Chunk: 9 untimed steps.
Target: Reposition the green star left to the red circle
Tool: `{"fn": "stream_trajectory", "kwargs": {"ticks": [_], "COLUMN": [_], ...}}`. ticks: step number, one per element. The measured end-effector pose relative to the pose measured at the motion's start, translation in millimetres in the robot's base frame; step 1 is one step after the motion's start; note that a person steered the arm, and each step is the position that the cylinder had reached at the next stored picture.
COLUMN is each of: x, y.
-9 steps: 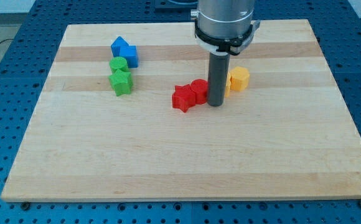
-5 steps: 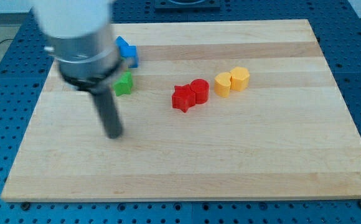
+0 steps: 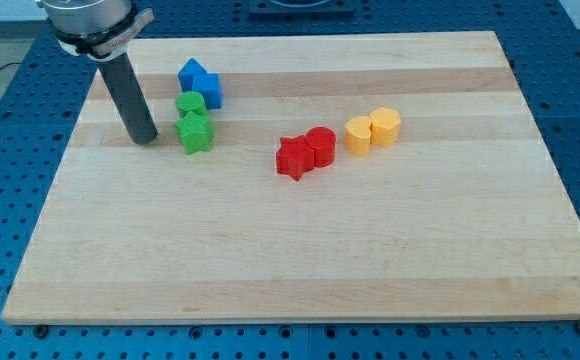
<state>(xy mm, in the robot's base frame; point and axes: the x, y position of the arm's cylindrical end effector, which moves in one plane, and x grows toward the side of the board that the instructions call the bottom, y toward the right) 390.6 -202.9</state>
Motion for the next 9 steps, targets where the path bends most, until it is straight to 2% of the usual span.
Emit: {"fn": "stream_trajectory", "kwargs": {"ticks": [2, 5, 6, 7, 8, 9], "x": [-20.8, 17.5, 17.5, 35.3, 48.5, 41.7], "y": [14.6, 65.0, 66.7, 38.1, 46.4, 63.2]}}
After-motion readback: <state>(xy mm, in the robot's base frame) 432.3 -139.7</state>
